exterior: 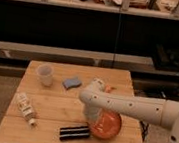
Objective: Push the ceramic bowl across the table
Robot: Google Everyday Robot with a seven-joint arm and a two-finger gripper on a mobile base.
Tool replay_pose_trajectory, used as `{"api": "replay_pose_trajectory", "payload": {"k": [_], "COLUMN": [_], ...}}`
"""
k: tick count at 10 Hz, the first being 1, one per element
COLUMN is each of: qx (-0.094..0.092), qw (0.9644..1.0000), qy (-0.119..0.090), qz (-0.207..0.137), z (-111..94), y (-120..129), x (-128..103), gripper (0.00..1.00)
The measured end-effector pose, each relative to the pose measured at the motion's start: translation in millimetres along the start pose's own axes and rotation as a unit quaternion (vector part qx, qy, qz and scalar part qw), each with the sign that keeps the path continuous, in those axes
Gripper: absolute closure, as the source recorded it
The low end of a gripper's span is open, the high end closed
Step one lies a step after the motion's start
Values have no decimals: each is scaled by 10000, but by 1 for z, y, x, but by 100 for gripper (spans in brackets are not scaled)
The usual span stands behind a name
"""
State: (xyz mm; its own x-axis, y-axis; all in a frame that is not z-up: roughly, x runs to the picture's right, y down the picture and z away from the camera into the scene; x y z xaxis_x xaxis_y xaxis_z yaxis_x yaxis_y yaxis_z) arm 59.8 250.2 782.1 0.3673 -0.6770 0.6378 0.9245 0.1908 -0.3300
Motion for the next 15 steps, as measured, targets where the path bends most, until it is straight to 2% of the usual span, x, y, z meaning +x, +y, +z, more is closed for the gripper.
{"api": "replay_pose_trajectory", "payload": {"k": [15], "qx": [-1], "qw": [9998], "qy": [-31], "qz": [-217], "z": [4], "y": [-8], "x": [-4], "gripper": [81]}}
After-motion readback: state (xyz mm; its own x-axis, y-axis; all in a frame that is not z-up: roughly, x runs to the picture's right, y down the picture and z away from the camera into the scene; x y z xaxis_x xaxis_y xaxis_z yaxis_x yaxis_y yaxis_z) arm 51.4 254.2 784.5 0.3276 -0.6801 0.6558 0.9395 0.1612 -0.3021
